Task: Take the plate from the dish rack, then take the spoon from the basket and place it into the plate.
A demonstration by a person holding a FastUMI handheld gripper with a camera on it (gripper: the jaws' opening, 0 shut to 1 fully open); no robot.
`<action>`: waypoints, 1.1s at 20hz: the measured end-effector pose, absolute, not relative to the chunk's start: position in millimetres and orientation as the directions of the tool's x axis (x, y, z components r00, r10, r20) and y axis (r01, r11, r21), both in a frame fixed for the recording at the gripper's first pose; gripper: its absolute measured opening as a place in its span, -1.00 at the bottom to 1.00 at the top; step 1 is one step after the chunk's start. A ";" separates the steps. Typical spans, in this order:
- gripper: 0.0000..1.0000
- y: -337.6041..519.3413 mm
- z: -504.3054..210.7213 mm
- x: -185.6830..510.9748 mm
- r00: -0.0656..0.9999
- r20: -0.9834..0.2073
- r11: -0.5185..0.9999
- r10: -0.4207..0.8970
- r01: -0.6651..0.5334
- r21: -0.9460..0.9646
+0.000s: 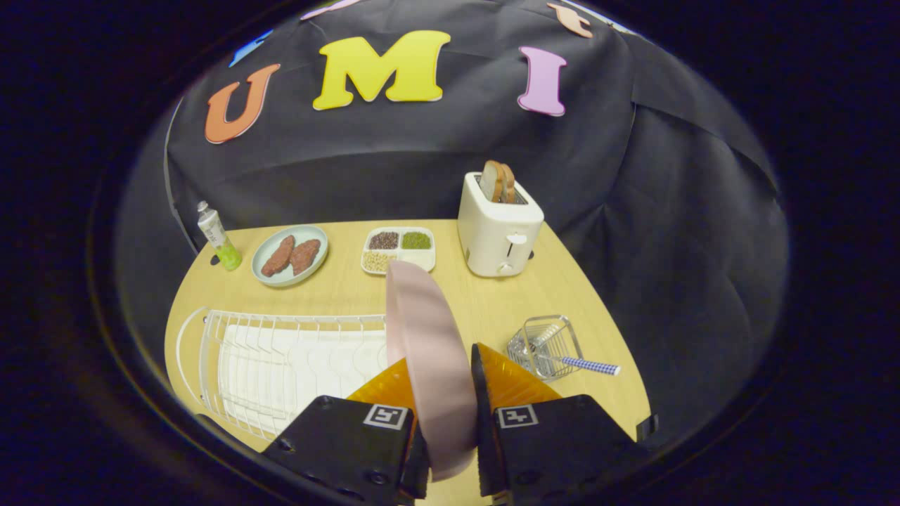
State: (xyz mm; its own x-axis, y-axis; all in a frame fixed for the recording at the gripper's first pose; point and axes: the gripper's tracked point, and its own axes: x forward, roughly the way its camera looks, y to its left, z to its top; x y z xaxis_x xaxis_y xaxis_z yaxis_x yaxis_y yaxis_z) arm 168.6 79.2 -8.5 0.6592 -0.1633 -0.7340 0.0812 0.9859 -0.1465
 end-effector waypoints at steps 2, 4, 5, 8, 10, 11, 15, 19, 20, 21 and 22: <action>-0.35 90.8 2.4 159.6 0.678 -0.726 0.993 -0.112 0.046 -0.110; -0.36 98.8 4.1 140.7 0.675 -0.737 0.999 -0.042 0.007 -0.050; -0.36 105.0 6.0 128.3 0.676 -0.737 1.000 0.008 -0.023 -0.010; -0.36 108.7 8.0 91.5 0.681 -0.725 0.994 0.103 -0.087 0.060; -0.36 101.2 4.3 65.5 0.689 -0.712 0.991 0.135 -0.113 0.078; -0.35 97.2 -1.0 52.0 0.693 -0.705 0.988 0.151 -0.123 0.091; -0.35 76.9 -35.5 4.5 0.652 -0.726 0.973 0.219 -0.096 0.208; -0.35 66.9 -68.5 -27.4 0.628 -0.722 0.940 0.291 -0.046 0.338; -0.36 66.4 -77.5 -36.7 0.617 -0.722 0.926 0.313 -0.031 0.375; -0.36 67.7 -86.7 -43.9 0.603 -0.725 0.915 0.334 -0.022 0.403; -0.36 68.8 -94.5 -49.9 0.588 -0.728 0.906 0.352 -0.019 0.422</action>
